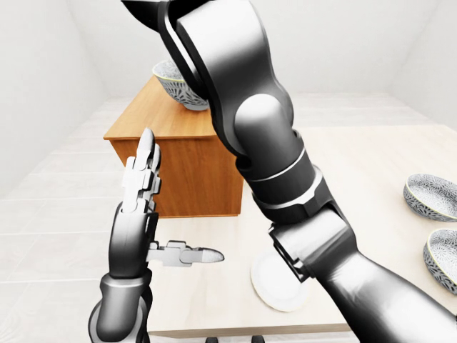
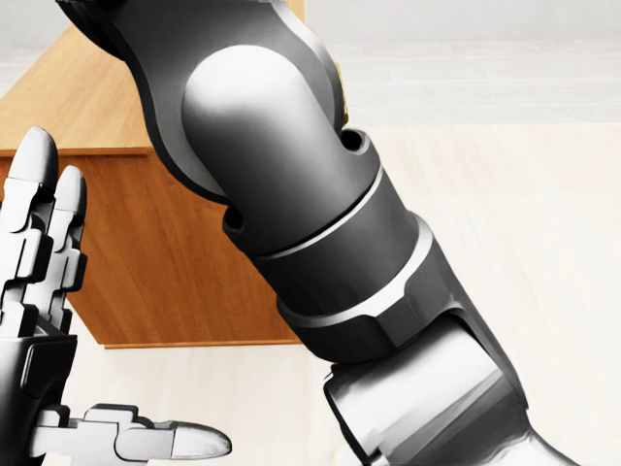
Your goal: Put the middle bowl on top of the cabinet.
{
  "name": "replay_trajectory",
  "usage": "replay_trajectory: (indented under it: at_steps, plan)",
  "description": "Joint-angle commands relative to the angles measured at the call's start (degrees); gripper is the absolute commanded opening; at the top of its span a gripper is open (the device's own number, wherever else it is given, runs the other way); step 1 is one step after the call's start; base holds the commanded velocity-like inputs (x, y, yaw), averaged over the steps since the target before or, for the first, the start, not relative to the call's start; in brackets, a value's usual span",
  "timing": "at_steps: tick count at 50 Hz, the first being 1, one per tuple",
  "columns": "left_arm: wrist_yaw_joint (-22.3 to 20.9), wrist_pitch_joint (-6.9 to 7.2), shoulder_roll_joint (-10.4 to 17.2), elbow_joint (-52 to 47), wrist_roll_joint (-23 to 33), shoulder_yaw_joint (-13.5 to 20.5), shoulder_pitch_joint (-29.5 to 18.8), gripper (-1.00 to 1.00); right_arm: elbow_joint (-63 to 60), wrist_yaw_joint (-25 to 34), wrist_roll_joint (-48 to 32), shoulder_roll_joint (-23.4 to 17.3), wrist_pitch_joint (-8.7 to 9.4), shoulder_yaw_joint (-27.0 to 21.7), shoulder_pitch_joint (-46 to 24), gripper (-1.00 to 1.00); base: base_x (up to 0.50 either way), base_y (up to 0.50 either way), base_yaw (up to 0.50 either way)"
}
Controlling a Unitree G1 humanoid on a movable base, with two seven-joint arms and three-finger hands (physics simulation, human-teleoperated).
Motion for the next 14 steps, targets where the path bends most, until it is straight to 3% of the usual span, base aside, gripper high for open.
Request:
replay_trajectory:
  at_steps: [1, 3, 5, 14]
  plan:
    - [0.77, 0.00, -0.12, 0.25, -0.27, 0.96, -0.42, 1.00, -23.61, 4.31, -3.17, -1.62, -4.23, -2.14, 2.14, 1.00, 0.00, 0.00, 0.00]
    - [0.86, 0.00, -0.14, 0.53, -0.13, 0.94, -0.49, 1.00, -24.83, 4.31, -0.84, -2.23, -6.65, -3.12, -1.41, 1.00, 0.00, 0.00, 0.00]
    - [0.84, 0.00, -0.10, 0.30, 0.16, 0.68, -0.54, 1.00, -25.95, 4.31, 0.06, -3.27, -7.67, -4.07, -4.00, 1.00, 0.00, 0.00, 0.00]
    - [0.77, 0.00, -0.14, -0.24, 0.32, 0.59, -0.43, 1.00, -33.11, 4.31, 4.21, -5.12, -9.23, -4.58, -4.25, 1.00, 0.00, 0.00, 0.00]
